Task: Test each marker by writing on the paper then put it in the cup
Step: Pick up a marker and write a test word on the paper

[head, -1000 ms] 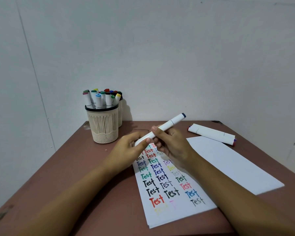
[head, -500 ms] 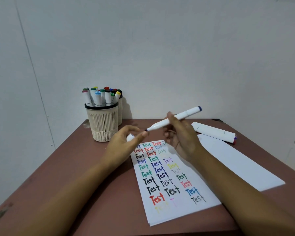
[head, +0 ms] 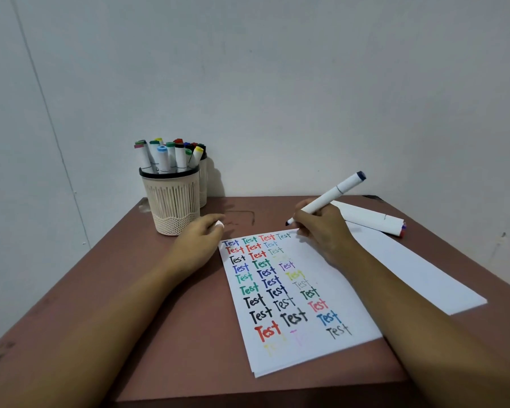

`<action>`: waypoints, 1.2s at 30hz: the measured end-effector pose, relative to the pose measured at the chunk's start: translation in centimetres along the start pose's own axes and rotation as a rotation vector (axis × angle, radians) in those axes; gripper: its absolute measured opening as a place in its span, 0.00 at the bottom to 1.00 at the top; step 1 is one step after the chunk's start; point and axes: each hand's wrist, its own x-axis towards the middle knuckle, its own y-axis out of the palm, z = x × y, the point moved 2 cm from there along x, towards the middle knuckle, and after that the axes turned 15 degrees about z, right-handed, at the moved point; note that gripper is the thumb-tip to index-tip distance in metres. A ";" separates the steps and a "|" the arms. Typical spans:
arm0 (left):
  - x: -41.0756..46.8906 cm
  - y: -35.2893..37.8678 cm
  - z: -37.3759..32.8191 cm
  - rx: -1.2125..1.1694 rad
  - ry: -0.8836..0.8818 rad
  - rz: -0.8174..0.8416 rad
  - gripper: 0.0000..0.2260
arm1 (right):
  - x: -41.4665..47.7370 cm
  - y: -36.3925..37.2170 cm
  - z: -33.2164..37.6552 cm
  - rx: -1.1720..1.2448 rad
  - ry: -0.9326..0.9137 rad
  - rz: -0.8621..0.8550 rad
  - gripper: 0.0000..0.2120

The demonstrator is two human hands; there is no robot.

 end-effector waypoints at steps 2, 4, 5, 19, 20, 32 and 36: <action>0.0 0.0 0.1 0.017 0.002 0.016 0.15 | -0.1 0.2 -0.2 -0.016 0.020 0.007 0.08; -0.1 -0.1 0.2 0.016 0.010 0.030 0.15 | -0.2 0.5 -0.4 -0.019 0.027 0.029 0.08; -0.2 -0.1 0.2 0.011 0.011 0.039 0.15 | -0.2 0.5 -0.4 -0.039 0.031 0.032 0.08; -0.1 -0.2 0.1 0.089 0.035 0.097 0.07 | -0.1 0.9 -0.7 -0.191 0.060 0.016 0.06; -0.1 -0.2 0.1 0.090 0.036 0.101 0.07 | -0.1 1.0 -0.8 -0.212 0.054 0.005 0.06; -0.2 -0.1 0.0 0.108 0.033 0.120 0.08 | 0.0 0.9 -0.8 -0.232 0.056 -0.008 0.05; -0.2 -0.1 -0.1 0.106 0.032 0.121 0.07 | 0.0 1.0 -0.7 -0.248 0.068 -0.001 0.03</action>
